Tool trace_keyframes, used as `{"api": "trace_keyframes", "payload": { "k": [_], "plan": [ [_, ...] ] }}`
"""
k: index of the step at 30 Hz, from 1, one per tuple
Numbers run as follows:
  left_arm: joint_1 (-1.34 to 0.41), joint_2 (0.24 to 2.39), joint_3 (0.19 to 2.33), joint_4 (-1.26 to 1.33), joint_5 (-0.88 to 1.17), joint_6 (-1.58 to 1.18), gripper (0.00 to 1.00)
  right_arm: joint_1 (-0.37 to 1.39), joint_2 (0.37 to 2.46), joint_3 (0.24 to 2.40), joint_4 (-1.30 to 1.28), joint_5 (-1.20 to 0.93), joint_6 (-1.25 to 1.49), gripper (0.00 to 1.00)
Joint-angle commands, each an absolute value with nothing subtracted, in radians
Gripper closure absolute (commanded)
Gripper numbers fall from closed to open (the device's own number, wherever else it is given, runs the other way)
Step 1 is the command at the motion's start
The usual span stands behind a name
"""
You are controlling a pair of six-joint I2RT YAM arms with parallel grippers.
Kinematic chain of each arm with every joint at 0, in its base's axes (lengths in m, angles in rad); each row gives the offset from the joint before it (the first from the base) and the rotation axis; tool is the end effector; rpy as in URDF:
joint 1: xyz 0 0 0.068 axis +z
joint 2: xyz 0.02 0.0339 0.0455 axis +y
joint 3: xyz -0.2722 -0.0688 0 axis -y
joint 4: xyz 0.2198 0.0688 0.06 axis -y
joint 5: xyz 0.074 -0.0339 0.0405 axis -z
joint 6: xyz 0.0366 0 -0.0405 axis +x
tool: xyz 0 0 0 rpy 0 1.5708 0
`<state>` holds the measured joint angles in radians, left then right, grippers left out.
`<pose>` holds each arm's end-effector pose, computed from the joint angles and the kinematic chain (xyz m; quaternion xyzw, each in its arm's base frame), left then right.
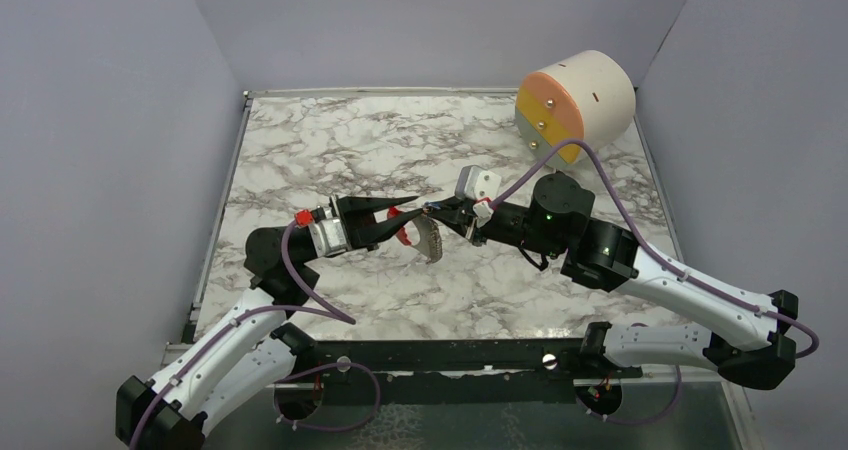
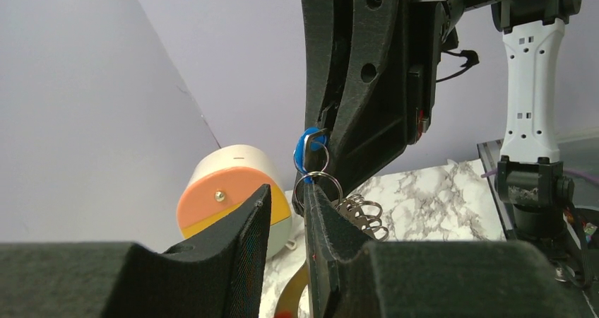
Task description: Remove the keys from the keyring
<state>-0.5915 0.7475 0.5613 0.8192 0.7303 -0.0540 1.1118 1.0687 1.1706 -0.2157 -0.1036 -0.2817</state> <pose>0.0936 -0.0923 0.3767 0.4192 0.3224 -0.4173 0.7390 0.0902 0.1911 0.4216 -0.5046 0.5494 0.3034 0.5928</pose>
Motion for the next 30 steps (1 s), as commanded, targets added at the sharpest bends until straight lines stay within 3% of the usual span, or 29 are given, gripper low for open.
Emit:
{"api": "trace_keyframes", "payload": {
  "k": [1, 18, 26, 30],
  "plan": [
    [-0.595, 0.754, 0.578, 0.858, 0.769, -0.071, 0.74, 1.120, 1.072, 1.177, -0.166, -0.130, -0.273, 0.99],
    [-0.602, 0.805, 0.588, 0.903, 0.831, -0.107, 0.80, 1.120, 1.083, 1.183, -0.163, -0.138, -0.273, 0.99],
    [-0.612, 0.845, 0.606, 0.904, 0.917, -0.120, 0.68, 1.120, 1.085, 1.191, -0.149, -0.139, -0.278, 0.99],
    [-0.618, 0.856, 0.608, 0.904, 0.954, -0.110, 0.81, 1.120, 1.088, 1.196, -0.144, -0.136, -0.281, 0.99]
  ]
}}
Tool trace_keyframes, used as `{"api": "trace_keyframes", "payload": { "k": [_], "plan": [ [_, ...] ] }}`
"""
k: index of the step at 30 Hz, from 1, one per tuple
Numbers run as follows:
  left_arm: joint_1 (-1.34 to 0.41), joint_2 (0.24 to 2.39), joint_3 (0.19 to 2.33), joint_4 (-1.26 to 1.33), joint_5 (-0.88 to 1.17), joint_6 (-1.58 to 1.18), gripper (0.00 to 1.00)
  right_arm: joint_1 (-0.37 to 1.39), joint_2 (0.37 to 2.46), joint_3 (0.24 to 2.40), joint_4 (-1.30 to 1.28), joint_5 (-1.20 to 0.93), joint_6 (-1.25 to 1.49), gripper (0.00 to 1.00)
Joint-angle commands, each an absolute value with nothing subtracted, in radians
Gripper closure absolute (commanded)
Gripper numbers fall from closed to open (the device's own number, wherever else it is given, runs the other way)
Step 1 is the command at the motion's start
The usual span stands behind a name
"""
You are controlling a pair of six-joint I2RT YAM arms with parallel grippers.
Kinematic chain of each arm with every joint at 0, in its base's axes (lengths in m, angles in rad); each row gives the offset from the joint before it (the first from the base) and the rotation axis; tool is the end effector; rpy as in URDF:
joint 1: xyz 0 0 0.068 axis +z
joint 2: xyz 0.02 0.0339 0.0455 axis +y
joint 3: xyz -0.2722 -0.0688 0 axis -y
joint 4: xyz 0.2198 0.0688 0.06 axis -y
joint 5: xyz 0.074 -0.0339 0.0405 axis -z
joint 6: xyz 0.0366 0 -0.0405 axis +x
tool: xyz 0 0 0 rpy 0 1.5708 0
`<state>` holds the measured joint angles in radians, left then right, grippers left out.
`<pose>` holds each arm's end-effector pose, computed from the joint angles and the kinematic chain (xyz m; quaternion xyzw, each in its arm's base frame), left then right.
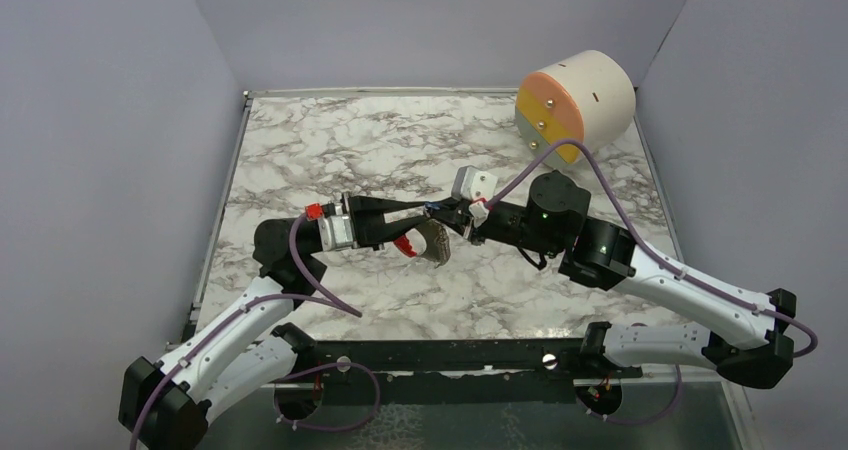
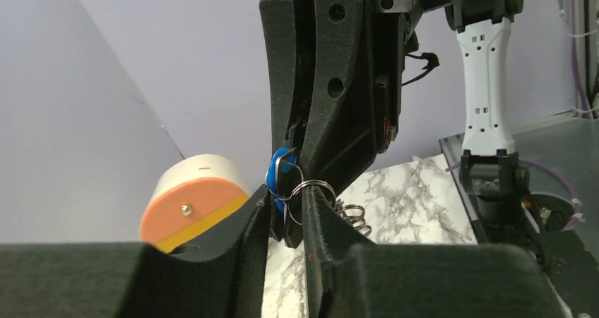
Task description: Remove the keys from the keyring
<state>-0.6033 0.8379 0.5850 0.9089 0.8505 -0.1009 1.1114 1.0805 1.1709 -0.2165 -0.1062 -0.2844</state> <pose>0.1025 -0.1041 0.3788 0.4585 0.2977 -0.4529 0.7043 0.0918 0.1943 0.4193 -0.5083 0.5515 0.3017 0.5886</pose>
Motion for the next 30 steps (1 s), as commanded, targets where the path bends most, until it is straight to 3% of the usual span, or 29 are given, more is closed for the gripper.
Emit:
{"api": "trace_keyframes", "payload": {
  "k": [1, 4, 8, 30],
  "plan": [
    [-0.618, 0.859, 0.609, 0.904, 0.962, -0.108, 0.87, 1.120, 1.088, 1.199, -0.144, -0.134, -0.281, 0.99],
    [-0.619, 0.854, 0.603, 0.904, 0.947, -0.098, 0.97, 1.119, 1.087, 1.204, -0.146, -0.128, -0.285, 0.99],
    [-0.620, 0.837, 0.586, 0.900, 0.890, -0.078, 1.00, 1.120, 1.072, 1.197, -0.139, -0.115, -0.287, 0.99],
    [-0.620, 0.838, 0.592, 0.877, 0.853, -0.071, 1.00, 1.119, 0.999, 1.167, -0.111, -0.102, -0.298, 0.99]
  ]
}}
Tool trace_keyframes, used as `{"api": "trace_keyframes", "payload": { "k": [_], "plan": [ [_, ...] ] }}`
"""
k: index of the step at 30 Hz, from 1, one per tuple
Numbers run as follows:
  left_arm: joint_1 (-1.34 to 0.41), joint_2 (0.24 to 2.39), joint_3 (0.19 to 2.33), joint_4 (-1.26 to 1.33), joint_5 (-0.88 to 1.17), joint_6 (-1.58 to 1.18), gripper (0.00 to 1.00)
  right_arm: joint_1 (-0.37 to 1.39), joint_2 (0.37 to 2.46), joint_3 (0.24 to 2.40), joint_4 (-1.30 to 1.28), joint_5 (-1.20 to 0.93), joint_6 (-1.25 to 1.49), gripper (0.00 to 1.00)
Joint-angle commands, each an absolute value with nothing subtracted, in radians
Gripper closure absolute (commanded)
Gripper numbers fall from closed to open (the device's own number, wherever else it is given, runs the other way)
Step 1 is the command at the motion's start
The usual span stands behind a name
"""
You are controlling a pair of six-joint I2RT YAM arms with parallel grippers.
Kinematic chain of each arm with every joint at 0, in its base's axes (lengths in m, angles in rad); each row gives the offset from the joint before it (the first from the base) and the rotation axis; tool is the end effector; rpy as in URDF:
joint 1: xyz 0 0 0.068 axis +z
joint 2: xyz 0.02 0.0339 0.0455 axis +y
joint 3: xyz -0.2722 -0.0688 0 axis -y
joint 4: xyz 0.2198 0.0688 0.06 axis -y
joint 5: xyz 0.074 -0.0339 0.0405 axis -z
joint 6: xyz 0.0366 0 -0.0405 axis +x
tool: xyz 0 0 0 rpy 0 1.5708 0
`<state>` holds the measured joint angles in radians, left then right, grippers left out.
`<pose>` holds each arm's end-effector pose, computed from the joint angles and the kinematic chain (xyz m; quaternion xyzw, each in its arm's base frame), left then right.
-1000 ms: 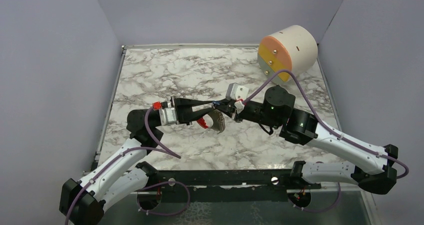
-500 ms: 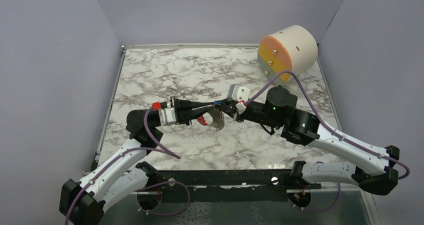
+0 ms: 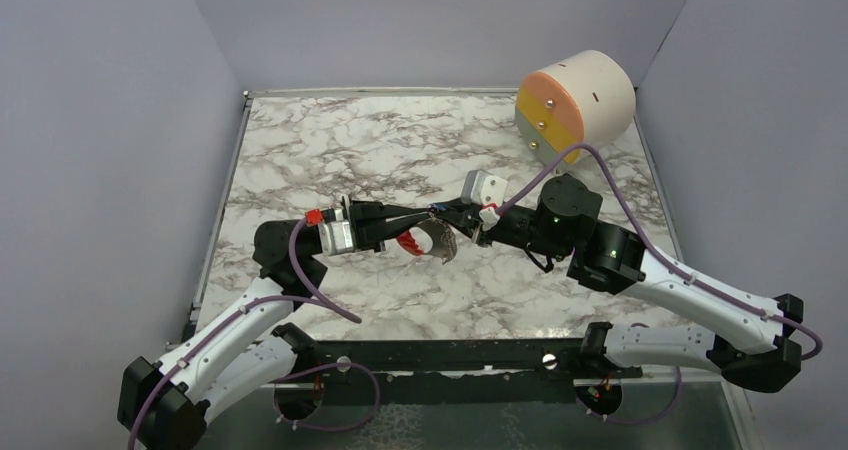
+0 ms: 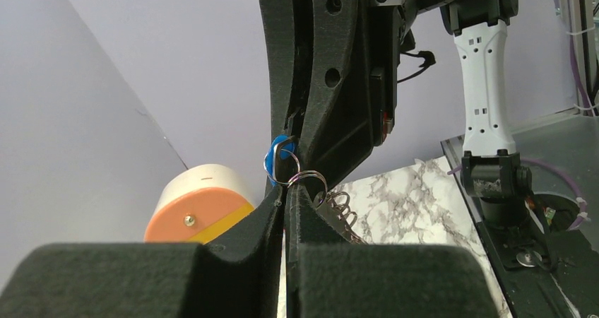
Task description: Remove the keys from the keyring
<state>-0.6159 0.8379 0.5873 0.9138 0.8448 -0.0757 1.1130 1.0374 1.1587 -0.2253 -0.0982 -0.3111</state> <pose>0.1010 -0.1050 0.3799 0.4618 0.2870 -0.4469 0.7103 0.0862 0.1831 0.4226 -0.5097 0.5403 0.2945 0.6013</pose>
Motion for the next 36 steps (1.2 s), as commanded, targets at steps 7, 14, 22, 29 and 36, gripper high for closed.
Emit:
{"api": "trace_keyframes", "payload": {
  "k": [7, 14, 22, 29, 36],
  "plan": [
    [-0.620, 0.798, 0.572, 0.872, 0.758, -0.059, 1.00, 1.119, 0.985, 1.161, -0.106, -0.100, -0.296, 0.99],
    [-0.619, 0.746, 0.546, 0.871, 0.574, -0.054, 1.00, 1.119, 0.981, 1.155, -0.120, -0.084, -0.295, 0.99],
    [-0.619, 0.718, 0.540, 0.876, 0.485, -0.062, 1.00, 1.120, 0.997, 1.162, -0.131, -0.104, -0.289, 0.99],
    [-0.619, 0.722, 0.503, 0.981, 0.408, -0.131, 1.00, 1.119, 1.023, 1.137, -0.112, -0.132, -0.265, 0.99],
    [-0.620, 0.781, 0.502, 1.066, 0.431, -0.204, 1.00, 1.120, 1.042, 1.132, -0.090, -0.154, -0.254, 0.99]
  ]
}}
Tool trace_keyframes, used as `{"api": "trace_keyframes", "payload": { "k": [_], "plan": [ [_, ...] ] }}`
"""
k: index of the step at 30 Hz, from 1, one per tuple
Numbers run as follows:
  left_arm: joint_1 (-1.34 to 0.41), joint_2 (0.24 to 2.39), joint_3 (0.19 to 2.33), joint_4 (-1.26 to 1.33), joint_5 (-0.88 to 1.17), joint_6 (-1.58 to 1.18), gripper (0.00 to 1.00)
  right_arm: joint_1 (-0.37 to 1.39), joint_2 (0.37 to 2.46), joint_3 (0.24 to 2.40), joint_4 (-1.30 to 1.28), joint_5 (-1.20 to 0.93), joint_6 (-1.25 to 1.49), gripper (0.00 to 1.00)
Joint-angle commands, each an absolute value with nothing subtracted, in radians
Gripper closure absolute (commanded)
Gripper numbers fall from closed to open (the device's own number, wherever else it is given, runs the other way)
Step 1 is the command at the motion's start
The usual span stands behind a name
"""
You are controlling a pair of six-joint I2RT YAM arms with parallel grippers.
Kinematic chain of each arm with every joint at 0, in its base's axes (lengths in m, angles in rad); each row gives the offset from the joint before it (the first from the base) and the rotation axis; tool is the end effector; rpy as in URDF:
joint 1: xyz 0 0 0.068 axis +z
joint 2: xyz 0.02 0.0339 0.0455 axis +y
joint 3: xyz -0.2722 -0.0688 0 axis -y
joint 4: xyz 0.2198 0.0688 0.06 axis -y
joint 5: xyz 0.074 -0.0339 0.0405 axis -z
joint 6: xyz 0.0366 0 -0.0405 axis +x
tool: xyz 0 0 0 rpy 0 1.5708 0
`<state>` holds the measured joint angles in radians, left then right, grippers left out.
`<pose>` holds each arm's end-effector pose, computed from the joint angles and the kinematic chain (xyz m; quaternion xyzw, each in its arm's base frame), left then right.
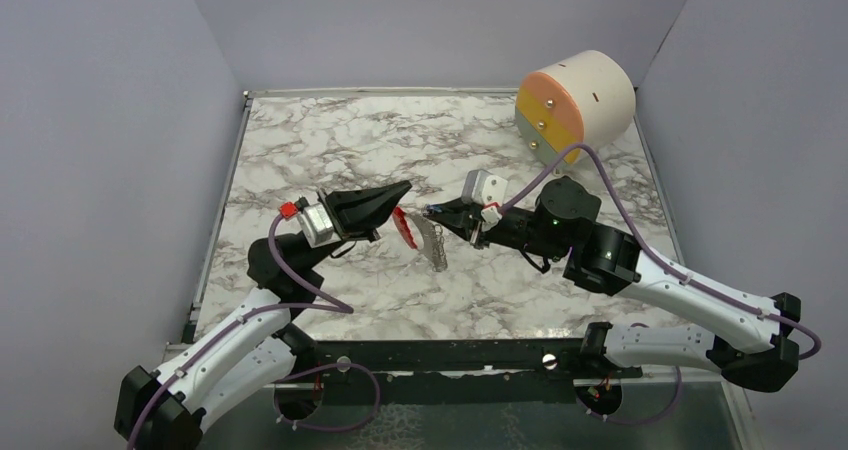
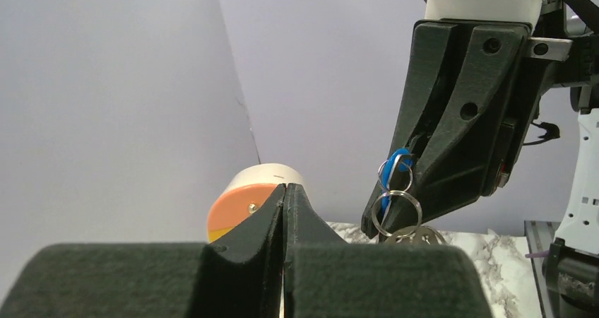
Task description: Remove the keys from the keyring
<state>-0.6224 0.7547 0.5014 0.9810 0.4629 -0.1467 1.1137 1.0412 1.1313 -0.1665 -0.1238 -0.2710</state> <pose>0.0955 -0.0886 0.3740 0.2973 0.3377 -0.4202 0.7881 0.0869 0.1868 0.4195 -0.4998 0.5368 0.3188 0.6004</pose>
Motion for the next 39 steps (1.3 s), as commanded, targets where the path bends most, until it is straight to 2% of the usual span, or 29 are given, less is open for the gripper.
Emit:
{"api": "trace_keyframes", "payload": {
  "k": [1, 8, 12, 15, 17, 18, 20, 29, 30, 33, 34, 39],
  "plan": [
    [-0.619, 0.786, 0.502, 1.069, 0.439, -0.207, 1.00, 1.119, 1.042, 1.132, -0.089, -0.152, -0.256, 0.99],
    [-0.620, 0.772, 0.503, 1.045, 0.443, -0.204, 1.00, 1.120, 1.030, 1.134, -0.098, -0.137, -0.264, 0.99],
    [-0.619, 0.737, 0.516, 0.993, 0.443, -0.199, 0.88, 1.120, 1.021, 1.134, -0.105, -0.125, -0.267, 0.99],
    [-0.620, 0.719, 0.535, 0.949, 0.498, -0.223, 0.68, 1.120, 1.011, 1.131, -0.106, -0.120, -0.268, 0.99],
    [-0.619, 0.717, 0.547, 0.918, 0.560, -0.238, 0.06, 1.119, 1.008, 1.130, -0.104, -0.118, -0.270, 0.99],
    [-0.620, 0.719, 0.552, 0.900, 0.584, -0.239, 0.01, 1.120, 1.008, 1.130, -0.104, -0.118, -0.270, 0.99],
    [-0.619, 0.730, 0.550, 0.882, 0.619, -0.239, 0.01, 1.120, 1.007, 1.132, -0.103, -0.121, -0.270, 0.99],
    [-0.620, 0.765, 0.564, 0.867, 0.619, -0.215, 0.16, 1.120, 1.006, 1.135, -0.109, -0.123, -0.268, 0.99],
    [-0.619, 0.765, 0.566, 0.865, 0.616, -0.211, 0.18, 1.119, 1.005, 1.134, -0.109, -0.123, -0.269, 0.99],
    [-0.620, 0.769, 0.569, 0.862, 0.618, -0.203, 0.35, 1.119, 1.006, 1.135, -0.107, -0.121, -0.272, 0.99],
    [-0.620, 0.770, 0.571, 0.860, 0.617, -0.203, 0.37, 1.119, 1.006, 1.135, -0.108, -0.120, -0.273, 0.99],
    [-0.619, 0.767, 0.574, 0.859, 0.608, -0.201, 0.37, 1.120, 1.014, 1.136, -0.107, -0.121, -0.272, 0.99]
  ]
}}
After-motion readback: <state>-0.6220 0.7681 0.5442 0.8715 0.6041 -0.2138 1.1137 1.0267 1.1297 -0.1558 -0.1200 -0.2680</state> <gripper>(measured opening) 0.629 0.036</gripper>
